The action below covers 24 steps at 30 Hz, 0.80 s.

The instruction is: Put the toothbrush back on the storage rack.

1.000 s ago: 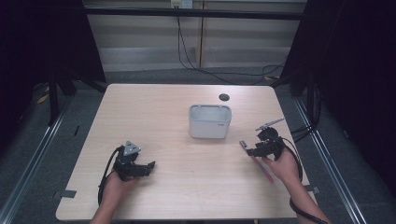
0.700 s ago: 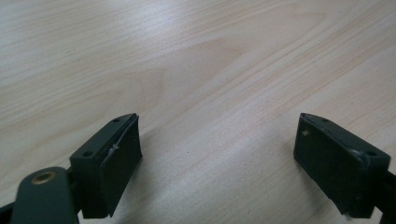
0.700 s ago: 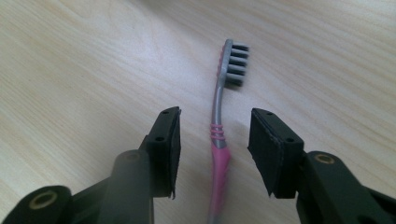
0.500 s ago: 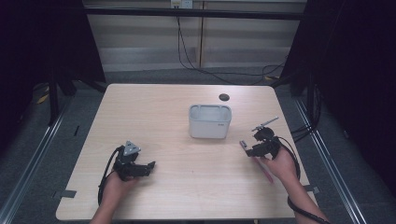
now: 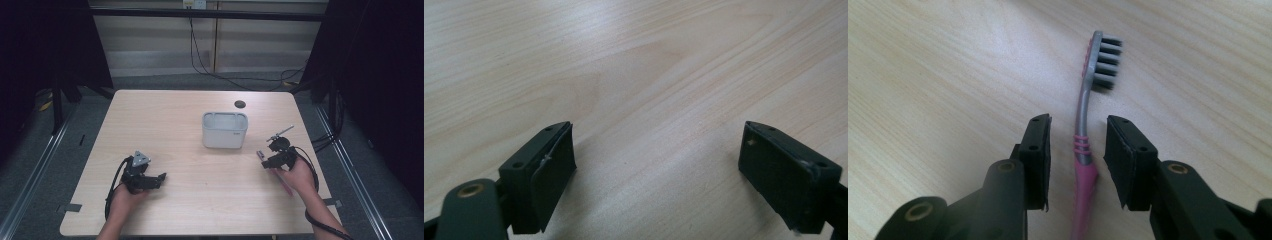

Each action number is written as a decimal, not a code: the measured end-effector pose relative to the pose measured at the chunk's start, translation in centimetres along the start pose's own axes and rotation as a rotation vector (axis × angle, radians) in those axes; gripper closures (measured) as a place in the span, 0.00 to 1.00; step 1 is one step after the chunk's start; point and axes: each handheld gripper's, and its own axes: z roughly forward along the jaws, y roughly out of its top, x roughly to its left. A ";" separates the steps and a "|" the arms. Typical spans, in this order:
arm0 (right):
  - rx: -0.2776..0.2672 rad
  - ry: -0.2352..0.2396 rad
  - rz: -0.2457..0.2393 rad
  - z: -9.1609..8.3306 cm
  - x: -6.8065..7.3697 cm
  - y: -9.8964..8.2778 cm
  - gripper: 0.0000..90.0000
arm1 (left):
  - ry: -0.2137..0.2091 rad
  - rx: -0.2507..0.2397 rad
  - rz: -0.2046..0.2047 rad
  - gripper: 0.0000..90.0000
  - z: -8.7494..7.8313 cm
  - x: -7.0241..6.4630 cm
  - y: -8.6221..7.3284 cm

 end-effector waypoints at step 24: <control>0.029 -0.021 -0.002 0.6 0.4 0.7 0.84 | 0.000 0.000 0.000 0.16 0.0 0.0 0.0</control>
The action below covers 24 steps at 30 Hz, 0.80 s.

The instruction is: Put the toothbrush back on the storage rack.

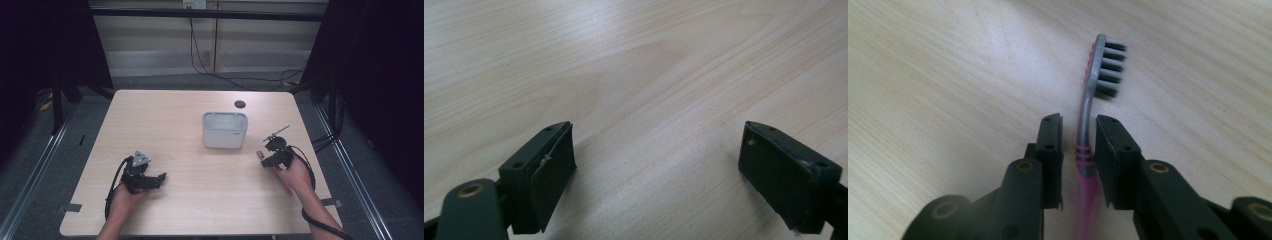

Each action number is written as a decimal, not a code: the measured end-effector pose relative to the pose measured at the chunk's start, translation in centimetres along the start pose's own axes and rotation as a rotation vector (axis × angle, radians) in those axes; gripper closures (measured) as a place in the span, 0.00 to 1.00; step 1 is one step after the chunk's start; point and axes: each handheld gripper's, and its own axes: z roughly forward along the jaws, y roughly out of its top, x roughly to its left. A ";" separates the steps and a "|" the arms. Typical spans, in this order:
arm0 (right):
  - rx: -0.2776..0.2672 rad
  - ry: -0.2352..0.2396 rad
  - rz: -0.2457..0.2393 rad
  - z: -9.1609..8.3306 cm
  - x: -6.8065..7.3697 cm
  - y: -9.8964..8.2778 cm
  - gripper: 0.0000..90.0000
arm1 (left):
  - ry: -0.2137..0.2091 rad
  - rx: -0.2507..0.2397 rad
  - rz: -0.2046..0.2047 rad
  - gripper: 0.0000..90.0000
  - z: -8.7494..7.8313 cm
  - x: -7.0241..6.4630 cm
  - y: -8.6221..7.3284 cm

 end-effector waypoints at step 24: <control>-0.102 -0.003 0.030 -1.0 -0.6 -0.6 0.94 | 0.000 0.001 0.001 0.16 0.0 0.0 0.0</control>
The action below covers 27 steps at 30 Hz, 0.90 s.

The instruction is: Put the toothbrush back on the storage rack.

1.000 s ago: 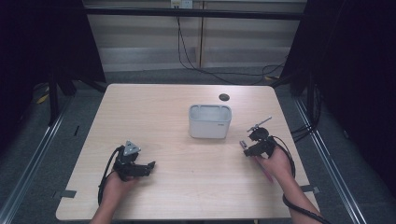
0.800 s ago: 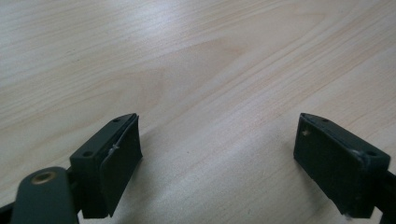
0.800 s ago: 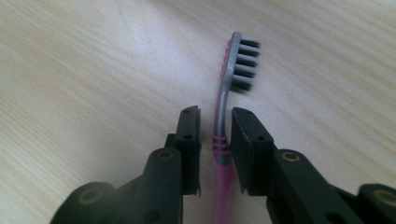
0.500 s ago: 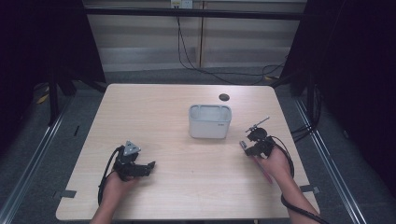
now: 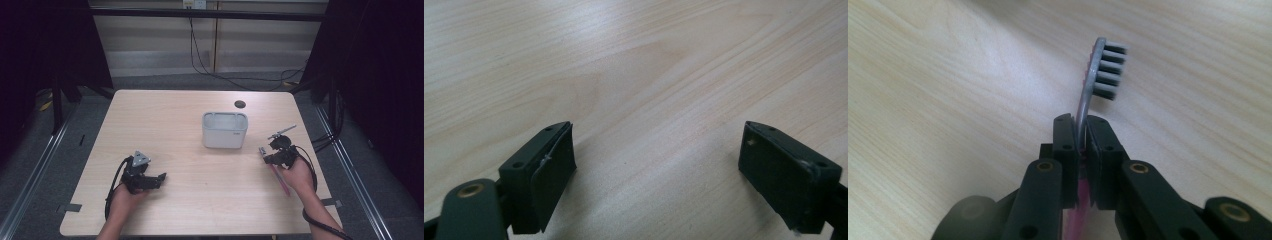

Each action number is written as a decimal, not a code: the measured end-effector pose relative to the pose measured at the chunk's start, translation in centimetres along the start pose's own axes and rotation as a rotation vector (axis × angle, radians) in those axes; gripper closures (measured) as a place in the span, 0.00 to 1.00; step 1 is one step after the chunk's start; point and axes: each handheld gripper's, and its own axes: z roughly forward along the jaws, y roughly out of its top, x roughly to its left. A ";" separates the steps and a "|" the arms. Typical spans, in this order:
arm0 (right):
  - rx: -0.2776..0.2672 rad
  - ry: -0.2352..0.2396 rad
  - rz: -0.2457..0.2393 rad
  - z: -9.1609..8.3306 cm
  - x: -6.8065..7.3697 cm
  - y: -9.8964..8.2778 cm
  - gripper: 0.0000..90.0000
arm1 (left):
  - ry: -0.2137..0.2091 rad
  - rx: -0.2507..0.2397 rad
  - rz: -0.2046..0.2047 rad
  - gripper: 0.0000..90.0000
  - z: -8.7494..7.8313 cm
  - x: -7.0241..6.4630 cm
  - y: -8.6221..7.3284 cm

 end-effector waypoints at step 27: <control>-0.181 0.014 0.035 -4.2 -0.4 1.2 0.94 | 0.000 0.001 0.002 0.16 0.0 0.0 0.0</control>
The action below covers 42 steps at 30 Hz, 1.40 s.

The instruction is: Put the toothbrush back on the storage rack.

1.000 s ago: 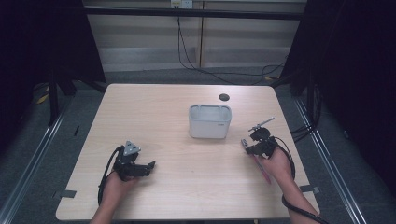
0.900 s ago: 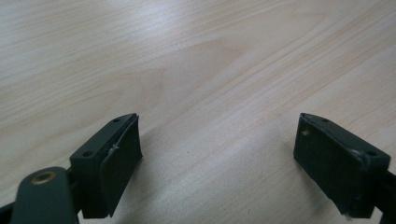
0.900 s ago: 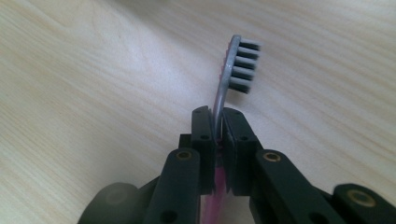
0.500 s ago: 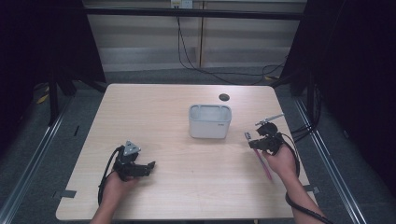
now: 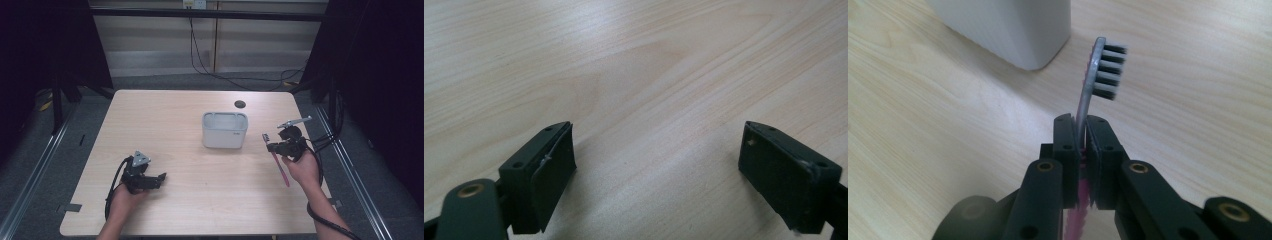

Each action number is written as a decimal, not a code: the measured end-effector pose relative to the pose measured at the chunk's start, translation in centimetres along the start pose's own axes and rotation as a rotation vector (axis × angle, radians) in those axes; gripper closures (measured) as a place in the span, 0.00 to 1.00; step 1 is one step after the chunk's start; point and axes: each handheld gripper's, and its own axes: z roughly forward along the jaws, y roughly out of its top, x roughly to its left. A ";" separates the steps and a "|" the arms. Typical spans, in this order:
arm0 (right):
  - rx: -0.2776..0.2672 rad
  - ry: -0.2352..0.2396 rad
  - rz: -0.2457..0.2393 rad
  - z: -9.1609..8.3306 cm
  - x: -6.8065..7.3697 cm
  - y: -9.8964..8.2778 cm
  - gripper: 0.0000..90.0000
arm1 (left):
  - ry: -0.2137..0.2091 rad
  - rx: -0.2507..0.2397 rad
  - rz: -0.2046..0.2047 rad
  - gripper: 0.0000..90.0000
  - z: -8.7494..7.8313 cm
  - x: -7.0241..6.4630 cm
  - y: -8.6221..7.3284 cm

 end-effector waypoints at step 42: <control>-0.276 -0.044 -0.008 -4.1 1.4 3.9 0.94 | 0.000 0.000 -0.001 0.16 0.0 0.0 0.0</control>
